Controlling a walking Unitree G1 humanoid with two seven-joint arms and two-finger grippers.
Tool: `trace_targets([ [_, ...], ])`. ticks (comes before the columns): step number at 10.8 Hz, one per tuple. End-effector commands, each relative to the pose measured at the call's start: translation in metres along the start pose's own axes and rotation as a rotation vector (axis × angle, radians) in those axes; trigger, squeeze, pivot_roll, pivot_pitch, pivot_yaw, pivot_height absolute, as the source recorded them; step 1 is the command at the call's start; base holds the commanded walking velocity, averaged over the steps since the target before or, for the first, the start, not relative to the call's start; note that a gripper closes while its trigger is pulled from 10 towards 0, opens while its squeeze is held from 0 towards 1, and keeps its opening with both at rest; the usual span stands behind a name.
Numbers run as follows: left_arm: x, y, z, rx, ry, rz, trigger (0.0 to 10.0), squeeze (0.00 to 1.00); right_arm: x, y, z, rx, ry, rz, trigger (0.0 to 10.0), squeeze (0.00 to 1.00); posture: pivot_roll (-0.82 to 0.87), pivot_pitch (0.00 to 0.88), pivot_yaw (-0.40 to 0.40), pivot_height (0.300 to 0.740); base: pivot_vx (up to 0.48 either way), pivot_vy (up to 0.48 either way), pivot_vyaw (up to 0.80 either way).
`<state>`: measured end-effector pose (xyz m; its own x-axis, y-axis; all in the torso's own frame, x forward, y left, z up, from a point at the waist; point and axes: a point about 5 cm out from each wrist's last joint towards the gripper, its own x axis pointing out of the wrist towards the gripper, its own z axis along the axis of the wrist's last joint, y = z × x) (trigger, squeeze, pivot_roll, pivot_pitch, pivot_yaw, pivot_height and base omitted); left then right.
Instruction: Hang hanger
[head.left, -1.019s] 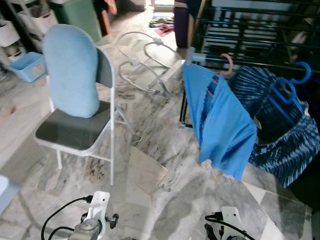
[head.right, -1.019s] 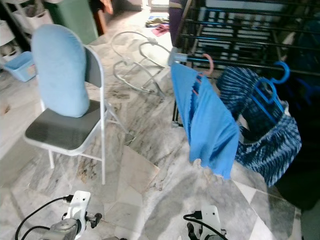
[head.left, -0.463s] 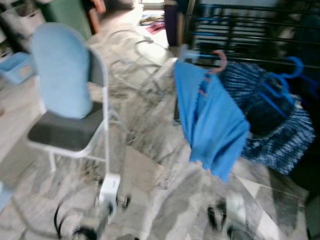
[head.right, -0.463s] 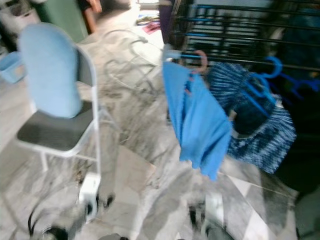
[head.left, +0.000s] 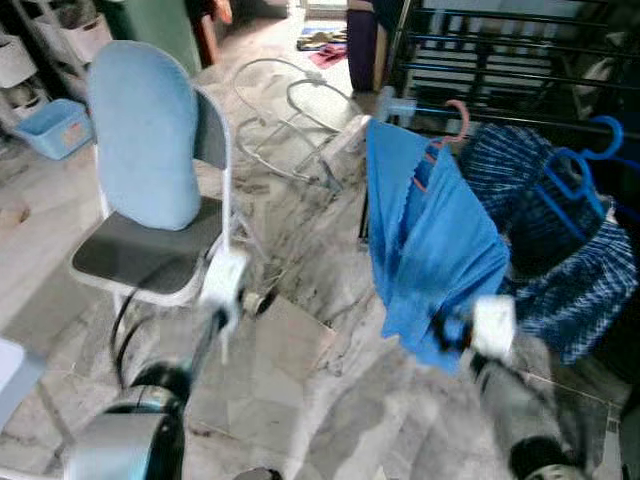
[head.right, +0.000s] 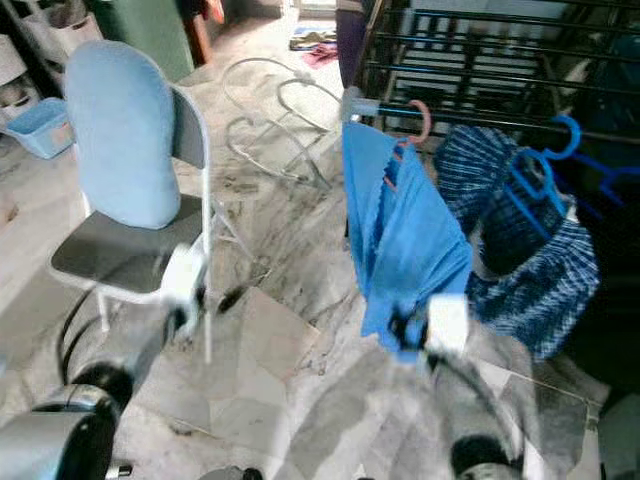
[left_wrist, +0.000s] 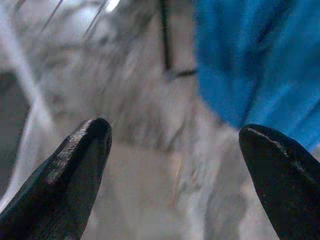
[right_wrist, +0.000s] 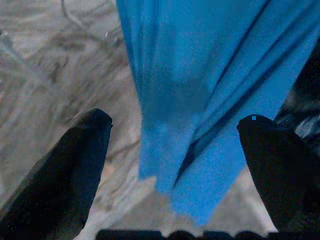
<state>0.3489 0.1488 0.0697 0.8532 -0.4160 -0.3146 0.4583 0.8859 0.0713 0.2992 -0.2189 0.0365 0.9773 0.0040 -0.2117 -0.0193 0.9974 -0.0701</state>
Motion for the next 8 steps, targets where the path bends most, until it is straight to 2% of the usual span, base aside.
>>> trace_targets([
  [1,-0.002,-0.006,-0.003,0.002,-0.021,-0.031,10.0,0.0,-0.004,-0.001,0.003,-0.02,-0.016,0.015,10.0,0.0,-0.11,0.144,0.083,0.74,0.0,0.0,0.0],
  [2,-0.004,-0.011,0.001,0.004,-0.072,-0.043,10.0,0.0,-0.01,-0.004,0.01,-0.051,-0.046,0.025,10.0,0.0,-0.12,0.145,0.092,0.74,0.0,0.0,0.0],
  [3,-0.016,-0.021,-0.002,0.013,-0.15,-0.032,10.0,0.0,-0.024,-0.002,0.018,-0.055,-0.083,0.043,10.0,0.0,-0.14,0.142,0.108,0.74,0.0,0.0,0.0],
  [4,-0.03,-0.028,-0.014,-0.016,-0.179,0.006,10.0,0.0,-0.037,0.001,0.025,-0.046,-0.12,0.032,10.0,0.0,-0.14,0.146,0.105,0.74,0.0,0.0,0.0],
  [5,-0.042,-0.031,-0.038,-0.085,-0.142,0.073,10.0,0.0,-0.047,0.01,0.031,-0.093,-0.182,0.051,10.0,0.0,-0.13,0.15,0.092,0.74,0.0,0.0,0.0],
  [6,-0.05,-0.037,-0.042,-0.063,-0.144,0.067,10.0,0.0,-0.053,0.013,0.03,-0.096,-0.194,0.025,10.0,0.0,-0.11,0.158,0.077,0.74,0.0,0.0,0.0],
  [8,-0.074,-0.028,-0.04,-0.008,-0.146,0.12,10.0,0.0,-0.066,0.024,0.022,-0.085,-0.164,-0.009,10.0,0.0,-0.11,0.174,0.069,0.74,0.0,0.0,0.0],
])
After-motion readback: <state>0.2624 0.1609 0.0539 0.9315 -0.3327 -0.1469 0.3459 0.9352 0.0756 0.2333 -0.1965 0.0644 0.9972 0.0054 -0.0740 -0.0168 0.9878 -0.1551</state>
